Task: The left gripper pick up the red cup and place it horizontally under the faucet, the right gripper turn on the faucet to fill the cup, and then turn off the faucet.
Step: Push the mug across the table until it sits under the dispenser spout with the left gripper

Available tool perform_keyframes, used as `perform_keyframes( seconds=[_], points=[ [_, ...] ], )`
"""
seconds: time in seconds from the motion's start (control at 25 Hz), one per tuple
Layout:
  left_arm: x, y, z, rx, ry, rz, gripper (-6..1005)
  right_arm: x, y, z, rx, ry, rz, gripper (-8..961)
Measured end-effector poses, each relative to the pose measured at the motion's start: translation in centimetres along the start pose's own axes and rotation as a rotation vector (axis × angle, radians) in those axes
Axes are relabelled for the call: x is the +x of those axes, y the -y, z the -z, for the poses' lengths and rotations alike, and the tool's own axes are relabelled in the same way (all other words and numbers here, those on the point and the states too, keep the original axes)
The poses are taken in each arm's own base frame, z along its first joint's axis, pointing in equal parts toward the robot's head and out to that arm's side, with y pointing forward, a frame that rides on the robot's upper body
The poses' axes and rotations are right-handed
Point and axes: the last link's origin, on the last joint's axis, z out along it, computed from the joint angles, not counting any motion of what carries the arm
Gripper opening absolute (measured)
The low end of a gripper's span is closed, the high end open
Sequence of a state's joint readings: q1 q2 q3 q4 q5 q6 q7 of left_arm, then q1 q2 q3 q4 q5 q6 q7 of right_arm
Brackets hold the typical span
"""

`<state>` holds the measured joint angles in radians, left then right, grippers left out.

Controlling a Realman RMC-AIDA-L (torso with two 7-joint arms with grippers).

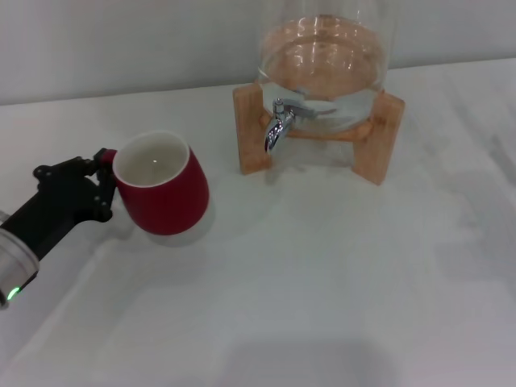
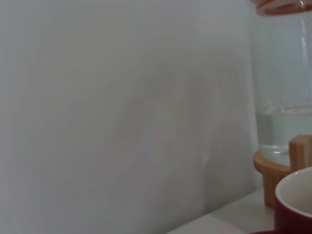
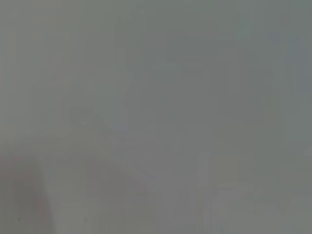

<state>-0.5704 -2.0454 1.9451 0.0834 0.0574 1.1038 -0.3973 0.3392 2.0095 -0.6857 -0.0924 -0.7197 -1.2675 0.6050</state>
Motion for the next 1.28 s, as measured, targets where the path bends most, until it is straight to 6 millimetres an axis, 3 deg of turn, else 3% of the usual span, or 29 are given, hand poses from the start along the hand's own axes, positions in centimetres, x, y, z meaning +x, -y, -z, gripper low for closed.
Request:
perform_keyframes(
  seconds=[0.4, 1.28],
  points=[
    [0.0, -0.7, -2.3, -0.043, 0.084, -0.058, 89, -0.4, 0.0, -0.4, -0.009, 0.015, 0.009, 872],
    [0.7, -2.0, -4.7, -0.112, 0.126, -0.134, 89, -0.6, -0.2, -0.6, -0.017, 0.022, 0.009, 872]
  ],
)
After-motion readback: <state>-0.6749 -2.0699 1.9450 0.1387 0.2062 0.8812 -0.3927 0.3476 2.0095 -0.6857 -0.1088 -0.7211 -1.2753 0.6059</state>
